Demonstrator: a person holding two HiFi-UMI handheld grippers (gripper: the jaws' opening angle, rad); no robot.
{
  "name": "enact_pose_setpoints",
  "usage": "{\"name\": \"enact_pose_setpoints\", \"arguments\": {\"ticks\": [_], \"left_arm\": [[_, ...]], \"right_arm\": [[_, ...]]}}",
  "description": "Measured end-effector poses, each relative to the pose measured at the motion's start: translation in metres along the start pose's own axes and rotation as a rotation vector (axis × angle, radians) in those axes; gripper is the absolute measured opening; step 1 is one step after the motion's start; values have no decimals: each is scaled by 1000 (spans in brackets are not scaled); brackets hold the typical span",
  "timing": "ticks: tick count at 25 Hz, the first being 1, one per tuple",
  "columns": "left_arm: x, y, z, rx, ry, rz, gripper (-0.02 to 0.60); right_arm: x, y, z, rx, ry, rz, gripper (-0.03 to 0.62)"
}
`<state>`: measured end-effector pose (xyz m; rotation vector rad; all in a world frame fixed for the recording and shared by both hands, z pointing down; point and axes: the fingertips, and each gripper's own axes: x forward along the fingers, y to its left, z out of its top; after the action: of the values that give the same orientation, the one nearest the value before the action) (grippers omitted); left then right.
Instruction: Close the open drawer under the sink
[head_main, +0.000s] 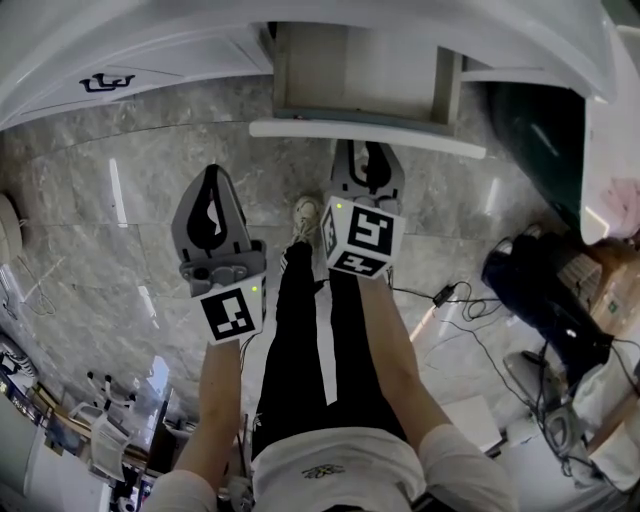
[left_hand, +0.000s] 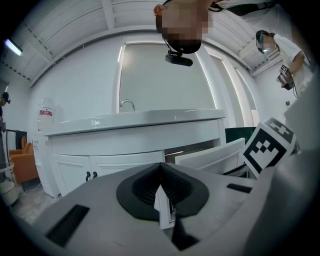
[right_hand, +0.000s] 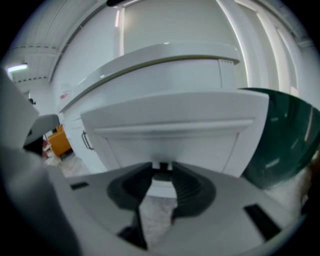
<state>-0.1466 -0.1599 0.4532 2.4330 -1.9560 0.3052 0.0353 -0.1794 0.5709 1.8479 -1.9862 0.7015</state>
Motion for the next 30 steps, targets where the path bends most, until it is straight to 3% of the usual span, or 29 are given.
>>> {"name": "enact_pose_setpoints", "arguments": {"ticks": [12,30], "left_arm": [[17,7,-2,-8,-1,7,20],[21,11,-15,-3,23,-5,20]], "right_arm": [[59,-9,50,-15,-56,-27,143],[74,-12,57,-27,-73,-39,143]]}}
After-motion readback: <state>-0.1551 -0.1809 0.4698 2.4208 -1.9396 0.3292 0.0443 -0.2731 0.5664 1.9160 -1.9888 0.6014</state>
